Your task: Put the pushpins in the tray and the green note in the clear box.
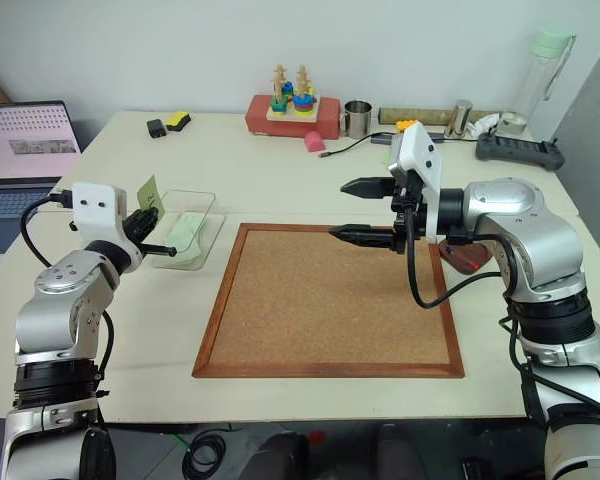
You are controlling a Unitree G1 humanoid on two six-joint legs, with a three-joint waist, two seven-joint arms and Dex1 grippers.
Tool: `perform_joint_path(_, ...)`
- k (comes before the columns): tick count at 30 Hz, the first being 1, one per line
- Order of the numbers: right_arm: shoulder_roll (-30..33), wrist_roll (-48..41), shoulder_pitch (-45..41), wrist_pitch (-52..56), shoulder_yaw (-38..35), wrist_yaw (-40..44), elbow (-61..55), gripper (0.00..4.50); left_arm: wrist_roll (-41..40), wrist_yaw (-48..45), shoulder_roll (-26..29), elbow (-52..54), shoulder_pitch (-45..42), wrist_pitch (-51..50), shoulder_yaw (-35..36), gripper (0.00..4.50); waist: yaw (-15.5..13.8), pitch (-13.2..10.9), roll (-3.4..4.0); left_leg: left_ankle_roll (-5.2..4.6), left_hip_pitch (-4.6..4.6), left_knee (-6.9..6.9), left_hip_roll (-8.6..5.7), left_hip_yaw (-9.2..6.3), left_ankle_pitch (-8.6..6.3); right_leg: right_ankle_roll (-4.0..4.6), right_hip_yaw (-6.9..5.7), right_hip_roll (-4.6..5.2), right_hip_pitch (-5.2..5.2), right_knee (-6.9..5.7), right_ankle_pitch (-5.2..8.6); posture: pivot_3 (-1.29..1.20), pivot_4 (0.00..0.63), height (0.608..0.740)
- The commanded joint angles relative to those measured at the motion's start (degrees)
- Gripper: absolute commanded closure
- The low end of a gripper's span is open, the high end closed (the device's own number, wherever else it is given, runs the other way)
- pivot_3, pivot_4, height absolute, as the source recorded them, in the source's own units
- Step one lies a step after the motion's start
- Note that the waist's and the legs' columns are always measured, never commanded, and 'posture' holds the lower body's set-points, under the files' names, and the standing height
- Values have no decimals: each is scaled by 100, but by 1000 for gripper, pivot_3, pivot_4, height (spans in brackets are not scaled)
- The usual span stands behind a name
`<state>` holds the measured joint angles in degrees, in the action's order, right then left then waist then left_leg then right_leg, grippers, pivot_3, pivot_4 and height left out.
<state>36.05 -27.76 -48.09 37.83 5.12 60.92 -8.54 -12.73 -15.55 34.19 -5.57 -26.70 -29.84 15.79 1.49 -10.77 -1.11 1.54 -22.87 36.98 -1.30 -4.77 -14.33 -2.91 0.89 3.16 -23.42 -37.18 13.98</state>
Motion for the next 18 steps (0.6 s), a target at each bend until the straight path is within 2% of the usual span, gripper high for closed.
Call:
perform_joint_path(1, 81, 15, -48, -125, -138, -33, -108, 862, 119, -127, 163, -21, -156, 103, -59, 4500, 0, 0, 0, -1, 0, -1, 0, 0, 0, 0, 0, 0, 0, 1, 0, 0, 150, 740)
perform_joint_path(4, 94, 44, -42, -152, -118, -35, -112, 862, 96, -150, 141, -67, -204, 60, -37, 4500, 1, 0, 0, -1, -1, -1, 0, 1, -1, 0, 1, 0, -1, 3, 0, 0, 150, 740)
perform_joint_path(7, 98, 31, -35, -155, -128, -45, -124, 814, 79, -223, 173, -32, -212, 41, -22, 4073, 1, 0, 0, -1, -1, -1, 0, 1, -1, 0, 1, 0, -1, 2, 0, 0, 150, 740)
perform_joint_path(18, 91, -5, -15, -122, -132, -70, -104, 814, 53, -350, 247, 244, -138, -71, 21, 1991, 3, 0, 0, -1, -1, 0, 0, 2, -1, 0, 0, 0, -1, -1, 0, 0, 150, 740)
